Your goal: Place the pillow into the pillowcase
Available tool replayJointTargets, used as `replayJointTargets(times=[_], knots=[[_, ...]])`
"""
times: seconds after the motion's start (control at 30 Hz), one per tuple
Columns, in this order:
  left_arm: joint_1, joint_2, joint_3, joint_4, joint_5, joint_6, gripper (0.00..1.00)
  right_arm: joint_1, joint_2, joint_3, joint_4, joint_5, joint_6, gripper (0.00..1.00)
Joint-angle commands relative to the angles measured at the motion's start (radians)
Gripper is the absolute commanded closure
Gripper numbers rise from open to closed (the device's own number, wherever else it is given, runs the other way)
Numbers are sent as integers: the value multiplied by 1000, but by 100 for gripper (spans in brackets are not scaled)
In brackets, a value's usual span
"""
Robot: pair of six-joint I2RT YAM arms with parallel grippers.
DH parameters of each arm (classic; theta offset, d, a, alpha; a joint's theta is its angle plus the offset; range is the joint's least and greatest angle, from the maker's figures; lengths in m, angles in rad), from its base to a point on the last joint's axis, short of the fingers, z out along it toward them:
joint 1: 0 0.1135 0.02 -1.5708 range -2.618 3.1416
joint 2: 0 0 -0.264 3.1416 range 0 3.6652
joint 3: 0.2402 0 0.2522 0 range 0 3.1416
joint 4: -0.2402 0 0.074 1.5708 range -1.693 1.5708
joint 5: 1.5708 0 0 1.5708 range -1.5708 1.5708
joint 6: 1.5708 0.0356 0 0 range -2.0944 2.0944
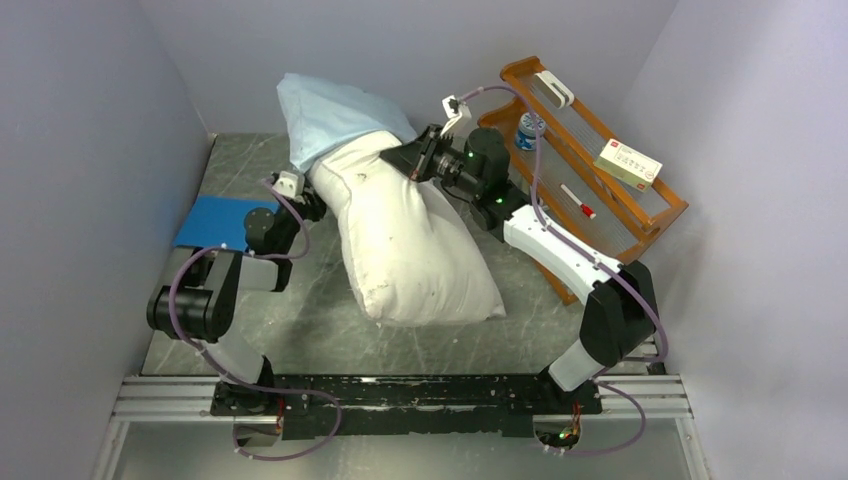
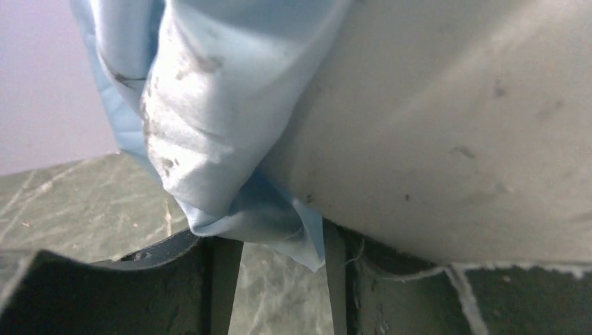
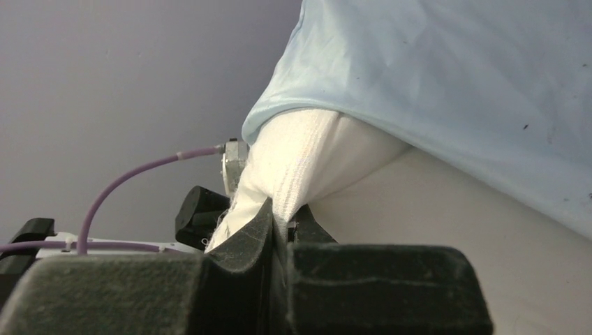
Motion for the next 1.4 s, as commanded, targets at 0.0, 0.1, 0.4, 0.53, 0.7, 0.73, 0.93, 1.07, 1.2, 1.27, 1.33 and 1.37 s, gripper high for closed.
replayJointTargets(times=[0.0,0.1,0.4,0.53,0.7,0.73,0.93,1.07,1.2,1.27,1.33,1.37], knots=[[-5,43,66,113,-49,16,54,-5,-74,13,250,1,60,100],[-17,33,52,152,-15,-12,95,-6,-72,-7,260,47,55,100],[-347,-313,-71,-159,-208,181,95,15,-32,-195,480,373,68,100],[-457,-351,-105,-188,-264,227,95,41,23,-225,570,483,74,100],[-565,-411,-140,-249,-306,290,95,83,55,-230,618,605,33,100],[-581,-424,-147,-254,-304,306,95,88,58,-235,636,624,28,100],[-661,-516,-152,-292,-240,390,95,114,89,-200,654,674,0,100],[-720,-550,-170,-356,-199,435,95,120,111,-177,674,672,-8,100],[-763,-624,-198,-426,-144,455,95,121,130,-168,701,658,-25,100],[-780,-671,-191,-496,-129,454,95,120,141,-160,710,640,-39,100],[-811,-705,-180,-560,-115,456,95,122,158,-151,732,610,-57,100],[-824,-718,-172,-594,-121,456,95,123,170,-143,746,575,-69,100]])
